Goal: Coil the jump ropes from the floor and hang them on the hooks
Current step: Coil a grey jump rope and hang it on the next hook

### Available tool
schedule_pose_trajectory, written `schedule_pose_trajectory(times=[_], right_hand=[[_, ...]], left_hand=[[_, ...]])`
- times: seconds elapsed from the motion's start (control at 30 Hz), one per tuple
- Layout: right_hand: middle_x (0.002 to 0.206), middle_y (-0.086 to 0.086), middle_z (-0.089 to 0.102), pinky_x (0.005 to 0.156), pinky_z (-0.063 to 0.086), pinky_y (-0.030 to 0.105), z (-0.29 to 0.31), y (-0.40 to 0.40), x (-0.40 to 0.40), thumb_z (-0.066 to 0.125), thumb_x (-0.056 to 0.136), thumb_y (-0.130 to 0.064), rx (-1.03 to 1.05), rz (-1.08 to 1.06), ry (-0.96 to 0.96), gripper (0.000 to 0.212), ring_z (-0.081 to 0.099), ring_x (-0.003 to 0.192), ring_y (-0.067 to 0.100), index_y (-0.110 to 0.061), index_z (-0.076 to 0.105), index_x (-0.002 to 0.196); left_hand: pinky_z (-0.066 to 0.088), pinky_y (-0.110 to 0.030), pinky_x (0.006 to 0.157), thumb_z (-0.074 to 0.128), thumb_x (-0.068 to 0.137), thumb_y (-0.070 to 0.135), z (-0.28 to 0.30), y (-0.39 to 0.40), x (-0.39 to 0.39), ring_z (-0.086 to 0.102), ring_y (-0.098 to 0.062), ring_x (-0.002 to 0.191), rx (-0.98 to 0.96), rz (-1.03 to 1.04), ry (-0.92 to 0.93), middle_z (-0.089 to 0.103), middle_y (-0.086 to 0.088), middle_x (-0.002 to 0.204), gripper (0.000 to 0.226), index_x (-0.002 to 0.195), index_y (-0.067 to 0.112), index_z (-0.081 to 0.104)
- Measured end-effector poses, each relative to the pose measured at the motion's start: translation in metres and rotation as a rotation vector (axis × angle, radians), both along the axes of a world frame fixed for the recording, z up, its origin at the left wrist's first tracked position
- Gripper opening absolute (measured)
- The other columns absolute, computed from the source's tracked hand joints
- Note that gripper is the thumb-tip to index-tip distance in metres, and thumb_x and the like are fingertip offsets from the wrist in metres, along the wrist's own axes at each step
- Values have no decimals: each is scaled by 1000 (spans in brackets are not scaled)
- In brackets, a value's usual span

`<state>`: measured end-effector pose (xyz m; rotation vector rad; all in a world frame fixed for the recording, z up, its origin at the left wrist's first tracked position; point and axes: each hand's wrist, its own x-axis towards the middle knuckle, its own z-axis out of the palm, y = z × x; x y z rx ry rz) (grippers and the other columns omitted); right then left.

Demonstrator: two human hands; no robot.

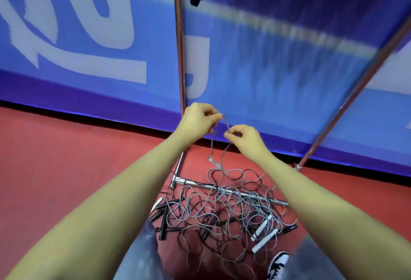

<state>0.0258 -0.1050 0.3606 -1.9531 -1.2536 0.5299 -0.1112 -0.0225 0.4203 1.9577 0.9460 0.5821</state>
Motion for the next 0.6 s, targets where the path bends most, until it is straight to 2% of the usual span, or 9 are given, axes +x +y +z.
schedule_pose_trajectory(times=[0.1,0.2,0.27,0.33,0.47,0.6], right_hand=[[74,1,56,66,34,21,37,-17,-5,67,86,-12,-6,51,44,22,50,74,13,-3,67,106],[67,-3,51,58,38,15,70,-27,-13,70,84,-11,23,96,148,34,46,55,1,-7,60,117],[70,-1,50,60,41,19,89,-32,-19,72,83,-14,49,88,179,37,47,56,4,-11,60,119],[70,1,51,59,43,22,106,-34,-26,72,83,-15,87,63,238,36,51,60,13,-11,59,117],[59,5,48,47,41,24,138,-35,-39,69,85,-6,142,21,356,32,48,50,21,-9,51,112],[63,11,51,43,43,18,170,-38,-48,60,90,0,175,122,400,3,47,51,19,0,59,93]], left_hand=[[45,-16,50,62,90,14,49,-17,-5,52,-2,38,43,4,-83,58,0,57,24,65,16,59],[46,-19,50,62,89,12,96,-30,-9,54,-6,40,43,17,-218,59,-2,59,24,66,16,60],[47,-20,49,62,89,9,124,-38,-12,54,-7,40,36,15,-299,60,-4,60,22,67,14,61],[47,-19,48,61,90,7,150,-46,-15,53,-8,41,17,10,-387,59,-7,62,18,72,9,62],[48,-19,47,60,92,9,193,-54,-20,54,-8,42,4,19,-525,60,-8,65,15,77,6,63],[49,-18,47,59,93,10,222,-57,-21,54,-6,42,-17,42,-608,59,-7,65,15,78,6,62]])
